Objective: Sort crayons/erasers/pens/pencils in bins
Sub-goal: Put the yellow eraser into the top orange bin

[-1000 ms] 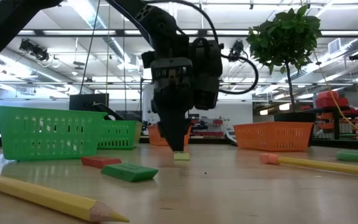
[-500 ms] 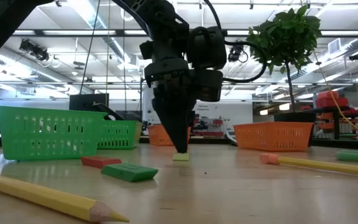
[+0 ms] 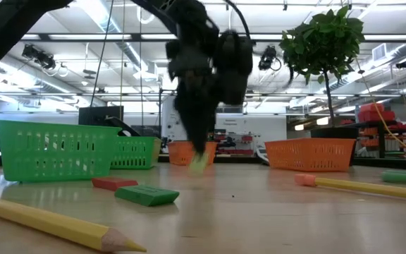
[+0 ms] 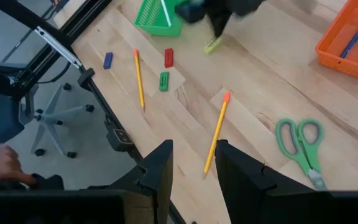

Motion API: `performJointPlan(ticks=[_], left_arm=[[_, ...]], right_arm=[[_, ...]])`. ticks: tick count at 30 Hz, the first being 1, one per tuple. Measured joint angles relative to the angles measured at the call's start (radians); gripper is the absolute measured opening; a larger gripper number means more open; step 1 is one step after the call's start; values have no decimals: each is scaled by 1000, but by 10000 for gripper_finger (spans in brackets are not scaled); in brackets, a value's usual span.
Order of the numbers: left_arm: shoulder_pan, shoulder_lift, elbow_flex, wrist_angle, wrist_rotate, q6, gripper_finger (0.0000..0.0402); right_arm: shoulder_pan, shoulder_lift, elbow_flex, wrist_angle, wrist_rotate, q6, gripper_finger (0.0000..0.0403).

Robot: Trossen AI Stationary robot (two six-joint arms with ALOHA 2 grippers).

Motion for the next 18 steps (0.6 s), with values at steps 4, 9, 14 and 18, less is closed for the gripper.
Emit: performJointPlan(ticks=[4, 9, 14, 18], left_arm=[[55, -40, 106, -164, -12, 115, 1], [195, -52, 194, -247, -94, 212, 1], [401, -52, 211, -261, -120, 235, 1], [535, -52, 212, -247, -113, 255, 1]], right_arm=[[0, 0, 0, 0, -2, -1, 127], [0, 0, 0, 0, -3, -4, 127], [-20, 0, 0, 0, -3, 1, 127], [-56, 0, 0, 0, -3, -3, 127]])
